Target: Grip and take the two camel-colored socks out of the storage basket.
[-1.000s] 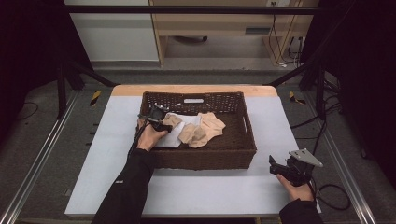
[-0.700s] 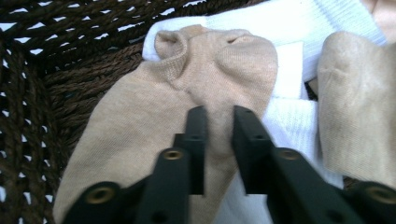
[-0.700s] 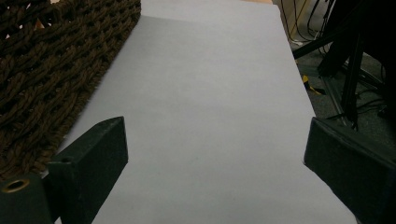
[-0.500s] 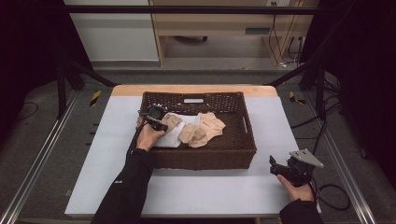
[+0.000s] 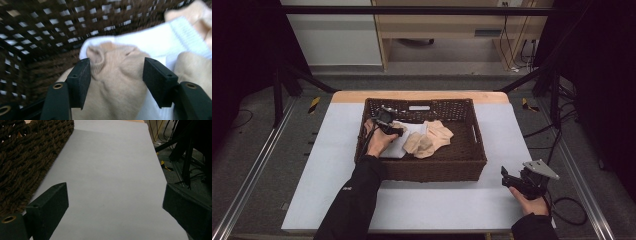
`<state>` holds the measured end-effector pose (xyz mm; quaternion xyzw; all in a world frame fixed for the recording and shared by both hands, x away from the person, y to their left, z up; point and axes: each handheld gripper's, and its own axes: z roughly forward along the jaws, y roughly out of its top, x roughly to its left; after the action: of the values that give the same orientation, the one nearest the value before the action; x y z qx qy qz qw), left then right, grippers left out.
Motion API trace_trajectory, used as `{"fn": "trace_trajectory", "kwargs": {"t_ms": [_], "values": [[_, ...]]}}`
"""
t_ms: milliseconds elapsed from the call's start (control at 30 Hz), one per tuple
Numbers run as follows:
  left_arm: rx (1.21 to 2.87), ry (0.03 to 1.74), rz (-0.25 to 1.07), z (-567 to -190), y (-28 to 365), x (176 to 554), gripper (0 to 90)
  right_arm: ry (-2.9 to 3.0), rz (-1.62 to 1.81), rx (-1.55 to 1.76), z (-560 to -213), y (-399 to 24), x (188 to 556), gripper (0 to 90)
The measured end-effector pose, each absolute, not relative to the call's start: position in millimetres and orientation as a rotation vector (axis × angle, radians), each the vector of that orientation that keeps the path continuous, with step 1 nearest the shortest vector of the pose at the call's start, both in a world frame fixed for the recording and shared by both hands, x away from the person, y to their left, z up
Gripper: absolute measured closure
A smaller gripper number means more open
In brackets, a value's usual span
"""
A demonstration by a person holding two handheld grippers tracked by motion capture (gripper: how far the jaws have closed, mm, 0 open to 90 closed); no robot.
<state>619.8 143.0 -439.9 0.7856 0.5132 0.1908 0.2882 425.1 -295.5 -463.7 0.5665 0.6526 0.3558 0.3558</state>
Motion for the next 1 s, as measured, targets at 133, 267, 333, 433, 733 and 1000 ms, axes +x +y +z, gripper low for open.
{"fn": "trace_trajectory", "kwargs": {"t_ms": [133,267,333,433,733,1000], "values": [[2.086,1.398,0.494,-440,147,619,46.7,1.692,0.914,1.462,-464,-295,425,6.9],[2.077,1.415,0.448,-439,148,618,61.3,1.692,0.911,1.461,-464,-294,425,7.2],[2.075,1.416,0.426,-439,149,616,68.5,1.692,0.911,1.463,-464,-294,425,7.2],[2.086,1.427,0.402,-438,150,615,75.9,1.693,0.909,1.462,-464,-294,425,7.4],[2.048,1.394,0.406,-421,153,607,86.1,1.693,0.906,1.457,-464,-295,424,7.6],[1.919,1.228,0.401,-395,155,590,86.4,1.693,0.900,1.463,-464,-295,425,7.7]]}}
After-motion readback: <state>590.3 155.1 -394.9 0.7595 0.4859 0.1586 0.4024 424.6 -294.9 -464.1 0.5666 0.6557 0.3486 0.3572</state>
